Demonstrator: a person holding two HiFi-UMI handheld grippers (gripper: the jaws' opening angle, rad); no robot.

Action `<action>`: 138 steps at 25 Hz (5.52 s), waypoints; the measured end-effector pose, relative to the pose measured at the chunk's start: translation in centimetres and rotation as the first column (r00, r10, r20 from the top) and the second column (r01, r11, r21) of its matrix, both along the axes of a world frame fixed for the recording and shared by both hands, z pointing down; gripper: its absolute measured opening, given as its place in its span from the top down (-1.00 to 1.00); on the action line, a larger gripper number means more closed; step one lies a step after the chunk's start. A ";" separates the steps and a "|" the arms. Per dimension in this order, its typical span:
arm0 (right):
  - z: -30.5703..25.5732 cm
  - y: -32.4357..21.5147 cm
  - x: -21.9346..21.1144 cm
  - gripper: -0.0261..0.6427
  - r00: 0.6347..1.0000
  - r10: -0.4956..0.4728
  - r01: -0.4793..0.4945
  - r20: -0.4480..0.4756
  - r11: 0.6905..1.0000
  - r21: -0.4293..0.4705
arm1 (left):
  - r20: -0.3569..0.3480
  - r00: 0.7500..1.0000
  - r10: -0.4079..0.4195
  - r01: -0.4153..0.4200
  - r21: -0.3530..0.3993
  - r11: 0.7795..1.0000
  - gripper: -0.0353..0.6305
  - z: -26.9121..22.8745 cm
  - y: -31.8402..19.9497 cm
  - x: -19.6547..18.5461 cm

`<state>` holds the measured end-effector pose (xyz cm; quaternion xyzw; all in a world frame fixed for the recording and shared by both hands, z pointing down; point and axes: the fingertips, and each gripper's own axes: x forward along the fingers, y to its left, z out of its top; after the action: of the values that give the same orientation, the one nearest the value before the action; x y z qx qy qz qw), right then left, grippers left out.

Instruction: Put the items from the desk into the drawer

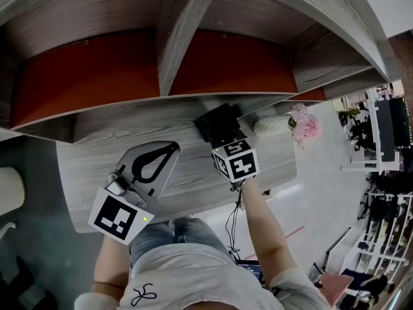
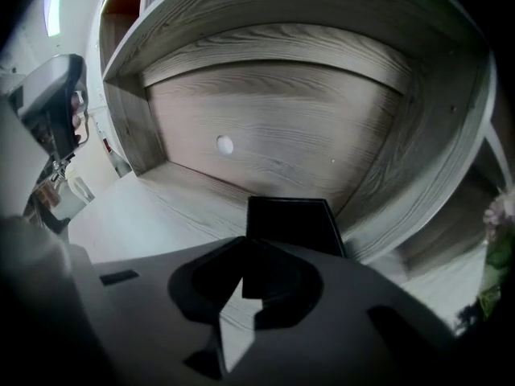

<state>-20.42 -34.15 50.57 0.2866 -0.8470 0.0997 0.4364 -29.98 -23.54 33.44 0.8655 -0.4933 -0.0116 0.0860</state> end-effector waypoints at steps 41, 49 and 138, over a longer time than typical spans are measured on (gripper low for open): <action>-16.9 21.1 29.2 0.81 0.869 0.267 -0.398 0.416 0.878 0.266 | 0.091 0.852 0.516 -0.523 0.095 0.847 0.86 -4.9 12.5 34.2; -16.2 25.0 35.4 0.81 0.856 0.283 -0.422 0.432 0.865 0.270 | 0.111 0.846 0.522 -0.532 0.099 0.841 0.86 -4.6 16.2 40.2; 16.1 17.6 35.3 0.80 0.888 0.429 -0.438 0.167 0.899 0.020 | 0.083 0.653 0.753 -0.743 -0.123 0.658 0.86 7.4 6.8 46.5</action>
<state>14.88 -16.54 66.67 0.4720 -0.7961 0.1931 0.3259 16.51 -16.76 40.86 0.9866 -0.0975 0.0989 0.0854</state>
